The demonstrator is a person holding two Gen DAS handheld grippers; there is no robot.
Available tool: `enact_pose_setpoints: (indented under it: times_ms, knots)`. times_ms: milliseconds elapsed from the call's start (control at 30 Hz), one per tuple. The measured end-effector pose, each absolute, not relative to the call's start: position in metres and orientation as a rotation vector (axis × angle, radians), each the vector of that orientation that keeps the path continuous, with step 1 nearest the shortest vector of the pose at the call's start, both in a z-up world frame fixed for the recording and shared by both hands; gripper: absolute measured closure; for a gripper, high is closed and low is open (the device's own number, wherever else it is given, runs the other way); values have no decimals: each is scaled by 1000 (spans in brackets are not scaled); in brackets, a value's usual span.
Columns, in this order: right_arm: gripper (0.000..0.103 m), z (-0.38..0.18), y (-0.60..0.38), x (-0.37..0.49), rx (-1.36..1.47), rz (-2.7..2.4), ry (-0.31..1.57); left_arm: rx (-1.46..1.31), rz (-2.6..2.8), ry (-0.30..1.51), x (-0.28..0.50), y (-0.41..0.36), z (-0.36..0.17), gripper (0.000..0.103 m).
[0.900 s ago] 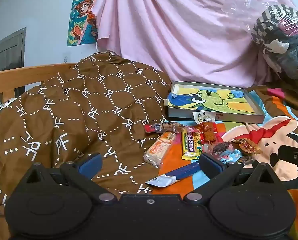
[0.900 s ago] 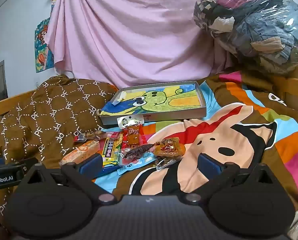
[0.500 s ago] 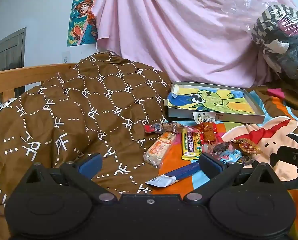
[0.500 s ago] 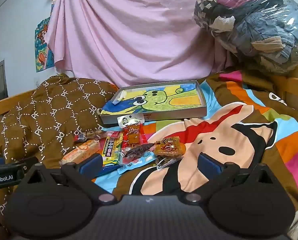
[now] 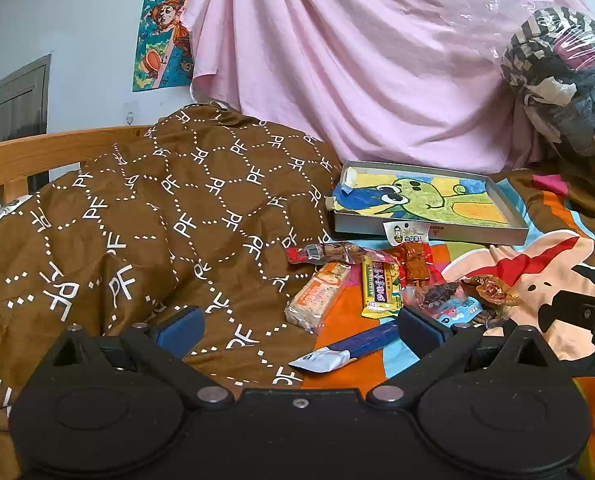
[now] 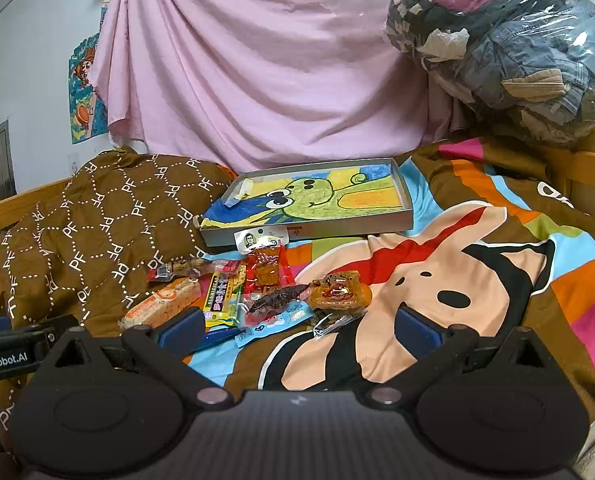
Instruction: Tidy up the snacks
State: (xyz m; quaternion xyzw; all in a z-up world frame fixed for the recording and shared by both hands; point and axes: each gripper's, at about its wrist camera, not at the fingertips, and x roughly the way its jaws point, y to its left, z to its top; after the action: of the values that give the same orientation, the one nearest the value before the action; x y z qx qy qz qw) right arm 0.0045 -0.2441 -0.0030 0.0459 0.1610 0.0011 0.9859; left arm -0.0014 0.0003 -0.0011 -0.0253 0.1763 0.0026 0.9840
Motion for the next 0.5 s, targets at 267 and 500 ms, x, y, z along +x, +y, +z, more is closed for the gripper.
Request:
enact_pose_setpoints:
  times_ms: [267, 500]
  knots:
    - [0, -3, -244, 5, 93, 2, 325, -52, 3, 355, -1, 1, -2, 1]
    - [0, -3, -244, 5, 94, 2, 326, -51, 2, 358, 0, 0, -3, 1]
